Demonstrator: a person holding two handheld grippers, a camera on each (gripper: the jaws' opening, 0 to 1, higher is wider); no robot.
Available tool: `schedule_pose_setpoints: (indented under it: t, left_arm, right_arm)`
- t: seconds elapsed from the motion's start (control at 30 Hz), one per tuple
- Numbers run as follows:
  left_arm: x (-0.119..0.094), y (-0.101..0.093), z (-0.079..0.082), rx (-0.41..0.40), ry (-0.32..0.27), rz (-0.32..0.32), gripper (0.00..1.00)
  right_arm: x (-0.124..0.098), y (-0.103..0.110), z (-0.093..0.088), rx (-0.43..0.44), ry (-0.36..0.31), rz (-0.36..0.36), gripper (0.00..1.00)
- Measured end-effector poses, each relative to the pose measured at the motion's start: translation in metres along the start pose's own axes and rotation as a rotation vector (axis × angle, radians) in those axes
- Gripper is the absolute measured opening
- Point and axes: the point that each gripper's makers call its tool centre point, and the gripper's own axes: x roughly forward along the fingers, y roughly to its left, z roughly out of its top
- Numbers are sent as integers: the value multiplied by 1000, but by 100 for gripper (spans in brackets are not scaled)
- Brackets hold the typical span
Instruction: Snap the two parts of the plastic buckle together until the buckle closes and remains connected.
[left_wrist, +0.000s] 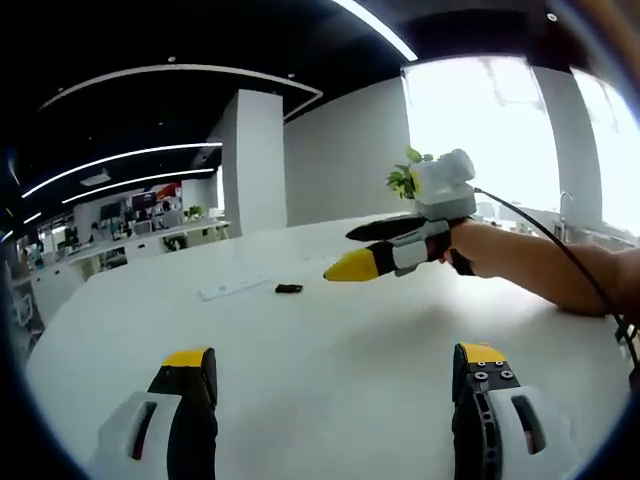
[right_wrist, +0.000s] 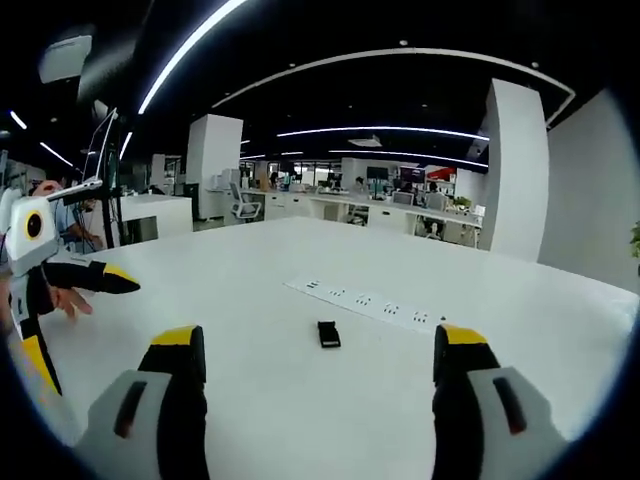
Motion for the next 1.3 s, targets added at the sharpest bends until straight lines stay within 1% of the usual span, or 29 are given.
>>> schedule_pose_setpoints:
  t: [0.1, 0.13, 0.27, 0.4, 0.53, 0.6, 0.63, 0.67, 0.7, 0.8, 0.87, 1.0, 1.1, 1.27, 1.3]
  left_arm:
    - [0, 1, 1, -1, -6, 3, 100]
    - [0, 2, 1, -5, -6, 2, 100]
    - [0, 0, -1, -11, 3, 6, 100]
    - [1, 4, 0, -3, -4, 28, 100]
    - [1, 7, 2, -10, -15, 39, 100]
    - [0, 8, 4, -2, -23, 52, 100]
    - [0, 10, 8, 2, -31, 58, 100]
    - [-1, 12, 10, 16, -34, 69, 100]
    - [-2, 16, 11, 53, -41, 86, 100]
    - [-7, 12, 11, 48, -44, 85, 100]
    - [-6, 14, 15, 42, -49, 85, 100]
    - [-4, 13, 16, 33, -49, 73, 100]
    - [-3, 11, 14, 42, -39, 71, 100]
    - [-2, 12, 13, 32, -36, 66, 100]
    - [-4, 13, 10, 54, -33, 80, 100]
  right_arm:
    - [-7, -1, 3, -1, -7, -4, 95]
    - [-10, 1, 3, -2, -5, -6, 95]
    - [-18, -2, 2, 2, -10, -16, 94]
    - [-27, -3, 2, 6, -15, -23, 94]
    - [-31, -3, 3, 4, -17, -28, 93]
    - [-35, -2, 6, 3, -26, -28, 93]
    - [-36, 0, 7, 4, -25, -26, 93]
    - [-35, 0, 7, 1, -23, -24, 93]
    - [-36, 0, 8, -3, -27, -26, 93]
    - [-41, 2, 5, -11, -17, -29, 91]
    - [-44, 2, 5, -12, -16, -30, 91]
    - [-51, 2, 3, -3, -19, -36, 91]
    - [-57, 2, 2, -8, -18, -40, 92]
    - [-71, 4, 1, 6, -28, -34, 92]
    - [-74, 5, 1, 5, -31, -34, 92]
